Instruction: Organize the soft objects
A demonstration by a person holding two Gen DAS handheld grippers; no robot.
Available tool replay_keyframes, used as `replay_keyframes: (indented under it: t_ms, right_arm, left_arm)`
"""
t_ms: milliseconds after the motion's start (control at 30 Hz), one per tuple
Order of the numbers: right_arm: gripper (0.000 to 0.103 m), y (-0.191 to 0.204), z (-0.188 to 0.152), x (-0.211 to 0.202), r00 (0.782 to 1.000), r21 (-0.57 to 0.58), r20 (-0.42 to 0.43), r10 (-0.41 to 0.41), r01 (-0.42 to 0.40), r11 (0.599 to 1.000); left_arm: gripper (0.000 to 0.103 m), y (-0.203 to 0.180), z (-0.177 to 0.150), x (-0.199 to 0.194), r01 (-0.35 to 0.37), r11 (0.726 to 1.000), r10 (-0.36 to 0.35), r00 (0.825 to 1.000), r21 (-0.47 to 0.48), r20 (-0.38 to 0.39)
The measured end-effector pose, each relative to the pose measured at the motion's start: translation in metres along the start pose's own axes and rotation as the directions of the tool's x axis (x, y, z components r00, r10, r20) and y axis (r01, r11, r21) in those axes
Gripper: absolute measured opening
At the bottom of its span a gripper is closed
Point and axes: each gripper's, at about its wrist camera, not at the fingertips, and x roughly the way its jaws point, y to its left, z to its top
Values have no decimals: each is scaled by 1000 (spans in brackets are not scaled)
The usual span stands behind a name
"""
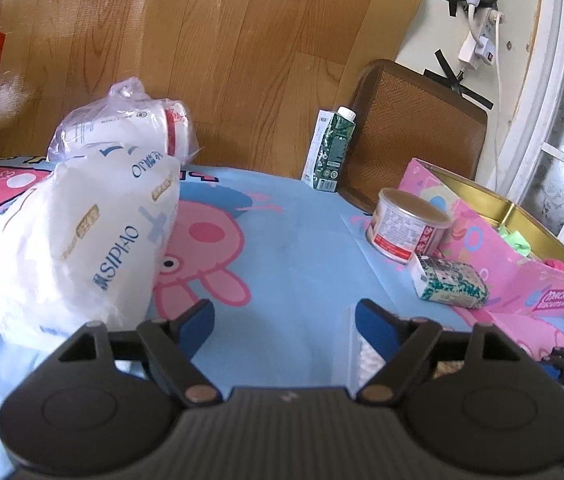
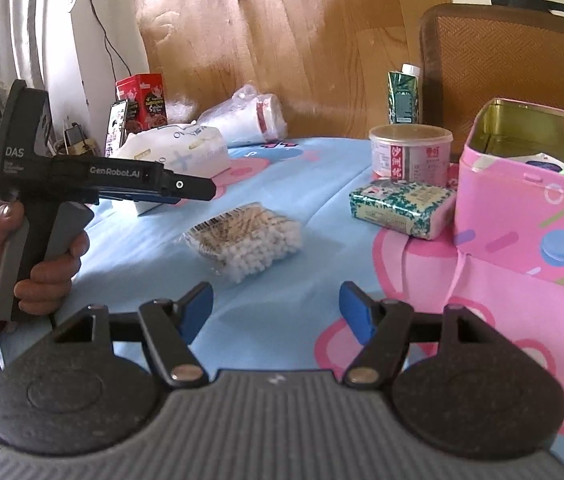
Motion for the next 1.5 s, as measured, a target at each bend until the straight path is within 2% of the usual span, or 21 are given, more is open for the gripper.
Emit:
replay_keyframes:
  t_ms: [367,1067,1333,1500]
  right_arm:
    - [72,2,0,1,1000,-3,-1,-12,12,1000]
    - [72,6,-1,5,999,-29,-15,-38,38,999]
    - [72,9,2,9,999,-38,-25,-49,48,998]
    - [72,14,9,20,998,-56,-40,-41,39,998]
  left_arm:
    - [80,-5,-1,-1,20,999,-20,1000,27,1]
    - [80,-1,-1,-6,69,998,-69,997,8,18]
    - [79,-1,0,-1,153,987,-155,987,-47,-45]
    - [77,-23,-1,6,185,983,-186,979,-19,-78]
